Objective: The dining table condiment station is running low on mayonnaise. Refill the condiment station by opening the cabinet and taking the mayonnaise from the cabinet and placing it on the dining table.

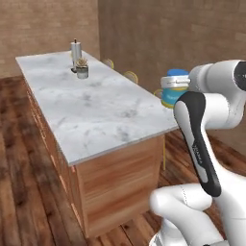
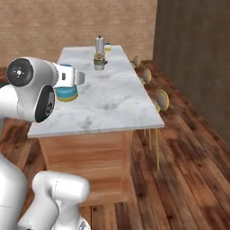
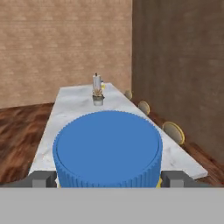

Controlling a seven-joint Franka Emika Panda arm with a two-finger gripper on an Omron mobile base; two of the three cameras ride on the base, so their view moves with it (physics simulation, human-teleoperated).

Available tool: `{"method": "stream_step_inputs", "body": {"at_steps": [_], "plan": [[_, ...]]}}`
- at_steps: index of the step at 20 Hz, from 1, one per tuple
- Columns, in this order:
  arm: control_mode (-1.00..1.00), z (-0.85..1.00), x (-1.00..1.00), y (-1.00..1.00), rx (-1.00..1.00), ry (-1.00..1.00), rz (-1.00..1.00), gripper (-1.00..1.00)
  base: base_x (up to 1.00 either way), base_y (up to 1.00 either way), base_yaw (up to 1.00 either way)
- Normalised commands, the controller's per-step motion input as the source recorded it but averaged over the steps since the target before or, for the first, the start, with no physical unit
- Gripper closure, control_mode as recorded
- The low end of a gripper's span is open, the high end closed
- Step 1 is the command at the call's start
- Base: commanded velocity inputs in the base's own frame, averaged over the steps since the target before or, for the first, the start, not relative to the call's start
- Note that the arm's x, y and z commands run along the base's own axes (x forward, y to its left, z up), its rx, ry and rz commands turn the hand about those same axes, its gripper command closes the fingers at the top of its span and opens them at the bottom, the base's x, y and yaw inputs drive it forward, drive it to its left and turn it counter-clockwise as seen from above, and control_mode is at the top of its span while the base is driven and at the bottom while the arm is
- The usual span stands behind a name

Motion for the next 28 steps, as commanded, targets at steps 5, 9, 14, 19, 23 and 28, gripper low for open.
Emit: {"method": "stream_step_inputs", "body": {"at_steps": [5, 9, 14, 19, 23, 28], "plan": [[1.00, 0.00, 0.00, 0.00, 0.00, 0.00, 0.00, 1.00, 1.00, -1.00, 0.29], [1.00, 0.00, 0.00, 0.00, 0.00, 0.00, 0.00, 1.00, 0.97, -1.00, 0.34], [1.00, 0.00, 0.00, 0.00, 0.00, 0.00, 0.00, 1.00, 0.89, -0.62, 0.35], [1.00, 0.00, 0.00, 0.00, 0.00, 0.00, 0.00, 1.00, 0.61, -0.01, 0.06], [-1.00, -0.15, 0.52, -0.20, 0.00, 0.07, 0.20, 1.00, 0.00, 0.00, 0.00], [-1.00, -0.41, 0.61, -0.69, 0.00, 0.21, 0.50, 1.00, 0.00, 0.00, 0.00]]}}
